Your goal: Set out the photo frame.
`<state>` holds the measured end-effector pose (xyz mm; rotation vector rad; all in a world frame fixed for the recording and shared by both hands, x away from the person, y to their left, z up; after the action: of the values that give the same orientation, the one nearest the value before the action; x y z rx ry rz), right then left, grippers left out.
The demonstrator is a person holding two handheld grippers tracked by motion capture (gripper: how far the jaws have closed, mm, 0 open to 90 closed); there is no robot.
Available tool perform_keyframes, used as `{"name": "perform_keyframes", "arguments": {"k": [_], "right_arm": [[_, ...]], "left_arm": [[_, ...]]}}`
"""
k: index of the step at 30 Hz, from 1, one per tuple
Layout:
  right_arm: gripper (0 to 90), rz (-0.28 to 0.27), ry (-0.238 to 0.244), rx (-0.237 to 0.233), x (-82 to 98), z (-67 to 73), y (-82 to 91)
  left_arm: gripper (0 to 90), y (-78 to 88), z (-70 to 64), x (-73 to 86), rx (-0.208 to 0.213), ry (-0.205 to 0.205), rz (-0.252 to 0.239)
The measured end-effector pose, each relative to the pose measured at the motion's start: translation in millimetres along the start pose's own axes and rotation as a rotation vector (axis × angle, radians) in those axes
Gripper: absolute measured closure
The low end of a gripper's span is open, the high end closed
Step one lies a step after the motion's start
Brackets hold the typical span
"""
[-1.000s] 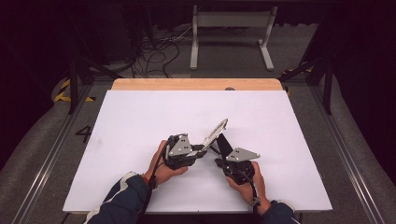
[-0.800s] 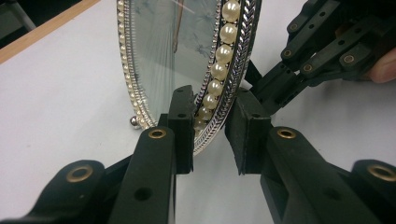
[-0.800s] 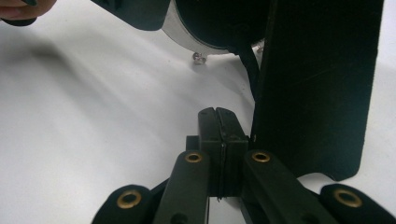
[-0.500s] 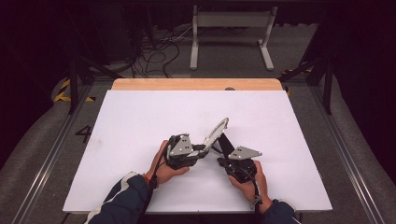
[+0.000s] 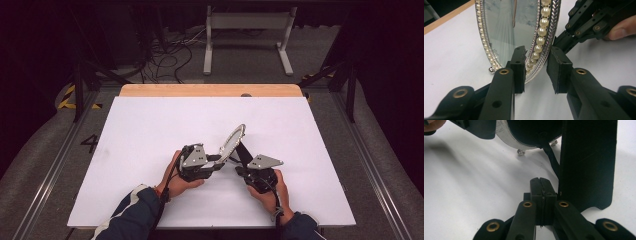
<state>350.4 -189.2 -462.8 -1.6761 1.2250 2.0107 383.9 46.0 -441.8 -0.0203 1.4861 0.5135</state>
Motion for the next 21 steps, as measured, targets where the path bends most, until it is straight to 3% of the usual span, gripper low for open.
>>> {"name": "perform_keyframes", "arguments": {"k": [21], "right_arm": [[90.0,-0.001,-0.014,0.04,-1.6,-15.9,3.0]], "left_arm": [[67.4,-7.0,-0.6,3.0,0.012,-0.013,0.041]]}}
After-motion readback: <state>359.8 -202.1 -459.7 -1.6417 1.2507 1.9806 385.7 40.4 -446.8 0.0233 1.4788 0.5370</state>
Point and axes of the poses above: each handheld gripper's, and its own axes: y roughly backward along the jaws, x roughly out of its underside, z roughly to its left, the point moved 1 cm from there along -y, roughly forward along the jaws, and after that the axes turned 11 degrees about -z, right-handed, at the moved point
